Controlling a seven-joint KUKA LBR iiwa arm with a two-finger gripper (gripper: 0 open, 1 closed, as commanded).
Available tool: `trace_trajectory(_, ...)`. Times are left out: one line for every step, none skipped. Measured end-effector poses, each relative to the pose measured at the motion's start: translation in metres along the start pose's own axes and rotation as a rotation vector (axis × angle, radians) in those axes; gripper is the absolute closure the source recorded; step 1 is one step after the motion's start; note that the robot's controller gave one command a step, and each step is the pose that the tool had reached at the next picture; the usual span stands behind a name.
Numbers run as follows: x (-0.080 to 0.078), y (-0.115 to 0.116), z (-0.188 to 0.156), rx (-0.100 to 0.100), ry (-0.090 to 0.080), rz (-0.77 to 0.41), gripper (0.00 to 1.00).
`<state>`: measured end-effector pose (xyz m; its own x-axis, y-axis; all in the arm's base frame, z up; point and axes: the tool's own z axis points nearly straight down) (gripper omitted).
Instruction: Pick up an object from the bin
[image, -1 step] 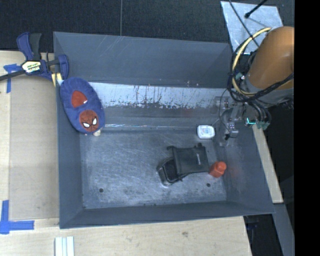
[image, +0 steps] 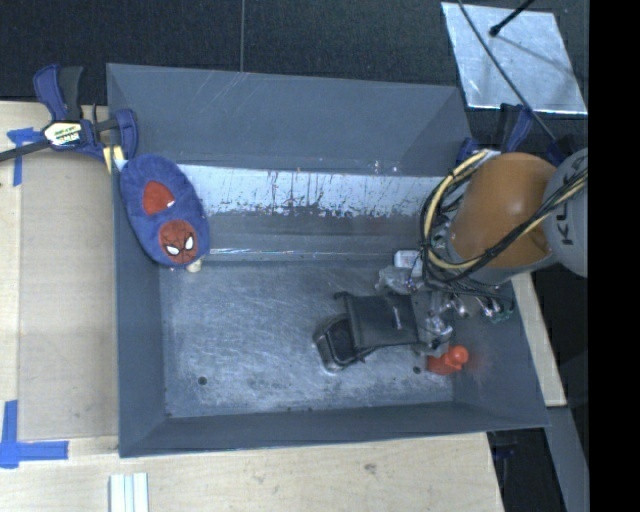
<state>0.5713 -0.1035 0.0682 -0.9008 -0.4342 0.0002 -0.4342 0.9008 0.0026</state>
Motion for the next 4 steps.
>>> trace_trajectory(0.0, -0.002, -0.002, 0.004, -0.002, 0.0, 1.0)
trace_trajectory(-0.006, 0.003, -0.153, 0.01, -0.011, 0.02, 1.0)
trace_trajectory(-0.005, 0.004, -0.148, 0.004, -0.004, 0.021, 0.0)
trace_trajectory(-0.036, 0.073, -0.012, 0.002, 0.003, 0.102, 0.0)
